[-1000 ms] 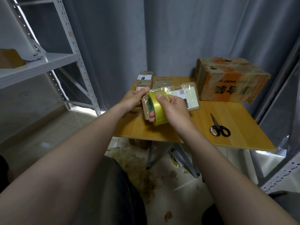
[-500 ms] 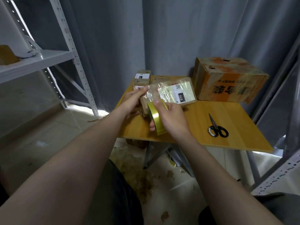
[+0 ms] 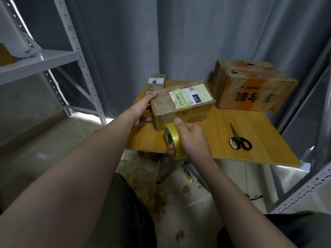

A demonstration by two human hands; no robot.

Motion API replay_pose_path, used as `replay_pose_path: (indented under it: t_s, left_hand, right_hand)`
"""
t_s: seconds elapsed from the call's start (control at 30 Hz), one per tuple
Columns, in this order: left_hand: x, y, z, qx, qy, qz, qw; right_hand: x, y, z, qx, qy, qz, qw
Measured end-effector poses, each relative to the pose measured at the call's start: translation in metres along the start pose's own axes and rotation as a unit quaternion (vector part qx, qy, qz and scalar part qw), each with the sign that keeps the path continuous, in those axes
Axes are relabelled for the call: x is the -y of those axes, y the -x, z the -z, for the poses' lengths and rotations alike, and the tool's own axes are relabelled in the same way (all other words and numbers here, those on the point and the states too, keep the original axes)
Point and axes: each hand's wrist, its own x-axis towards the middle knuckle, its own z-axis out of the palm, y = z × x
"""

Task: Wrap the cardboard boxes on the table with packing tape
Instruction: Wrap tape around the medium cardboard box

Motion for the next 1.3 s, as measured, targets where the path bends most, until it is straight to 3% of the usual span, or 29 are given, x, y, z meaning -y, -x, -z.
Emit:
replay_pose_path:
  t_s: [0.3,0.47,0.57,0.63,0.77,0.9,1.0,1.13,1.3]
  left_hand:
    - [0.008,-0.003,0.003,0.012,-0.003,-0.002,1.000]
    - [0.011,-0.017,0.007,-0.088,-0.036,-0.047,0.994]
    - [0.012,-0.024,0.013,-0.139,-0.059,-0.155,0.976]
    - [0.011,-0.019,0.017,-0.115,-0.065,-0.230,0.964]
    - [0.022,-0.003,0.024,0.053,-0.090,-0.278,0.955]
    - [0.026,0.006,0.024,0.091,-0.097,-0.306,0.943]
    - [0.028,0.005,0.019,0.033,-0.137,-0.329,0.934]
    - [0.035,0.000,0.014,-0.038,-0.071,-0.311,0.947]
    - [0.035,-0.003,0.011,-0.055,-0.064,-0.284,0.955]
  right_hand:
    - [-0.002,-0.010,-0.012,0.014,0.030,-0.009,0.999]
    - [-0.001,-0.024,-0.016,0.020,0.032,-0.025,0.999]
    - [0.000,-0.034,-0.015,0.017,0.031,-0.039,0.999]
    - [0.000,-0.039,-0.013,0.015,0.020,-0.046,0.999]
    - [-0.004,-0.041,-0.015,0.010,0.025,-0.035,0.999]
    - [-0.006,-0.041,-0.016,0.005,0.042,-0.024,0.999]
    - [-0.007,-0.041,-0.014,0.006,0.036,-0.017,0.999]
    - [-0.021,-0.032,-0.012,0.034,0.014,0.014,0.999]
    - [-0.037,-0.016,-0.003,0.049,-0.025,0.101,0.993]
